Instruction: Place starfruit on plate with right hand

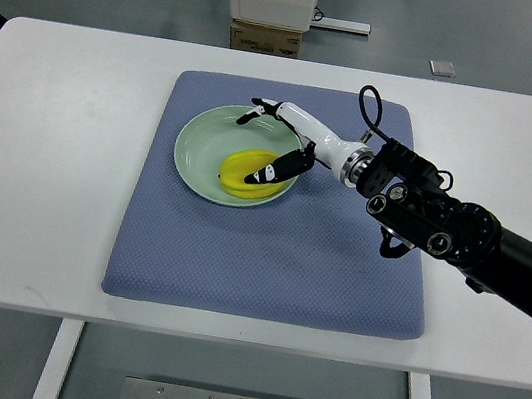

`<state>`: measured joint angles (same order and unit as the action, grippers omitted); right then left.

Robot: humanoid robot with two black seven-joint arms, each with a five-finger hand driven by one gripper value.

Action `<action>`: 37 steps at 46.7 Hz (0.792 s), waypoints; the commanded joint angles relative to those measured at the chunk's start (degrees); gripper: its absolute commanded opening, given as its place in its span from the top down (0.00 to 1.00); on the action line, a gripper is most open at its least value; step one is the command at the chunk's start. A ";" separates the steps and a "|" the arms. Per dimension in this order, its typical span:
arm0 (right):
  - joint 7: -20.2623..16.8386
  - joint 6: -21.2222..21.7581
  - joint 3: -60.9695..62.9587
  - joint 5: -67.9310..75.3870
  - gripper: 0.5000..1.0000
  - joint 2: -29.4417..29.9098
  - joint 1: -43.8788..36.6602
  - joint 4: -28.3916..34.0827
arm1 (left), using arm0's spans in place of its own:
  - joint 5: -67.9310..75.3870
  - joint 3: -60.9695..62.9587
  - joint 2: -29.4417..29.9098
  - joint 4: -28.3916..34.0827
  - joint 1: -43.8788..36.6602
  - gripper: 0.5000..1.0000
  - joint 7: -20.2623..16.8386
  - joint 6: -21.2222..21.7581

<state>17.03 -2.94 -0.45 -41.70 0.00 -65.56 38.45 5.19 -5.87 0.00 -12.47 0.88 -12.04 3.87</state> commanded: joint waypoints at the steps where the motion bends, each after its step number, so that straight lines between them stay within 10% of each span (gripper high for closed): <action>1: 0.02 0.04 0.10 0.04 0.00 0.00 -0.01 0.13 | 0.00 -0.02 0.00 -0.01 0.00 0.00 0.00 0.00; 37: -1.20 -0.22 10.47 12.51 0.00 -12.92 4.30 4.26 | 0.00 0.07 0.00 -0.01 0.00 0.00 0.00 0.00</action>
<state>16.49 -3.07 8.29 -30.21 -12.21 -62.52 42.93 5.19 -5.87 0.00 -12.49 0.89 -12.05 3.87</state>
